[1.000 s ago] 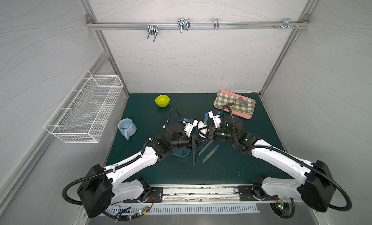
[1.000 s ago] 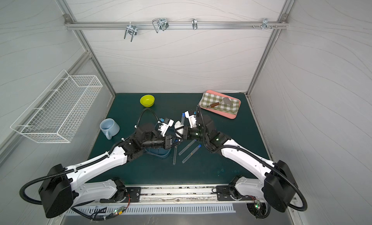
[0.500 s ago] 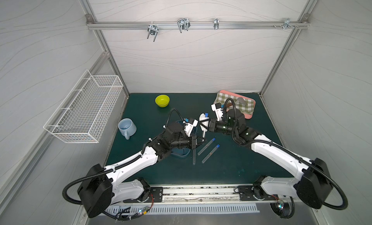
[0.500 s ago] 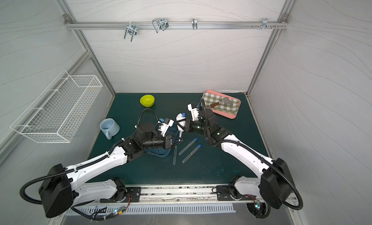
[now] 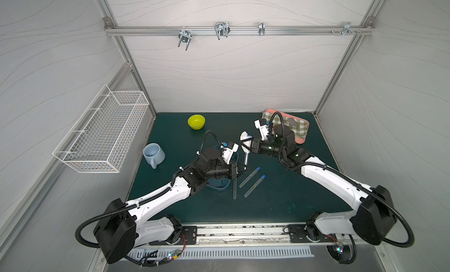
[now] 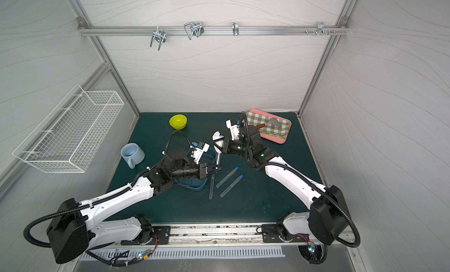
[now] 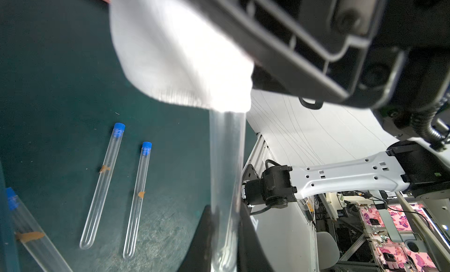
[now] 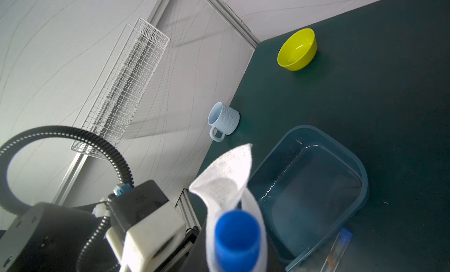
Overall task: Wipe the exteriors of test tubes
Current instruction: Wipe the dirt from the test tube.
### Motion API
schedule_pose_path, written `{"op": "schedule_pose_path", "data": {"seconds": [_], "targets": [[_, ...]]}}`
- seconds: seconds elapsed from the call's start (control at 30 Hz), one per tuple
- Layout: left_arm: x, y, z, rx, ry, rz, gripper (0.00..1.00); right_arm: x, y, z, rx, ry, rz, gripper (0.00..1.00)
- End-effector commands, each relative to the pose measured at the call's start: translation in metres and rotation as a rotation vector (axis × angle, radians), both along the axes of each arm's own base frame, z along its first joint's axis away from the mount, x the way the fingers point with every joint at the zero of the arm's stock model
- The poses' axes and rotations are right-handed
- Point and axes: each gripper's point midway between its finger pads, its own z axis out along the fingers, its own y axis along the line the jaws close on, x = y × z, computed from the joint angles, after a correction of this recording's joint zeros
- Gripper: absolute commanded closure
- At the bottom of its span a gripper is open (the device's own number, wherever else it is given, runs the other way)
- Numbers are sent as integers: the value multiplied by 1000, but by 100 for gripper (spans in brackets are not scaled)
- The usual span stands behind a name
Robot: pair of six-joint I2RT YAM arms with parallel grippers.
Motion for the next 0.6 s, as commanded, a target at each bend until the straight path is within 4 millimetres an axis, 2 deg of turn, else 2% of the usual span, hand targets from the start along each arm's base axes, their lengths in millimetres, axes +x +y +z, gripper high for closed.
{"op": "schedule_pose_path", "data": {"seconds": [0.0, 0.23, 0.3, 0.4, 0.57], "targets": [[4, -4, 33, -66, -85, -6, 93, -4, 0, -11, -18, 17, 26, 79], [5, -4, 31, -67, -84, -1, 93, -42, -2, -41, -34, 80, 33, 79], [6, -5, 30, -66, -81, 0, 93, -44, -4, -46, -43, 88, 26, 79], [6, -6, 29, -70, -74, -6, 93, -35, -8, -44, -48, 73, 1, 79], [5, -5, 30, -71, -79, -3, 93, -7, -7, -22, -32, 24, -4, 79]]}}
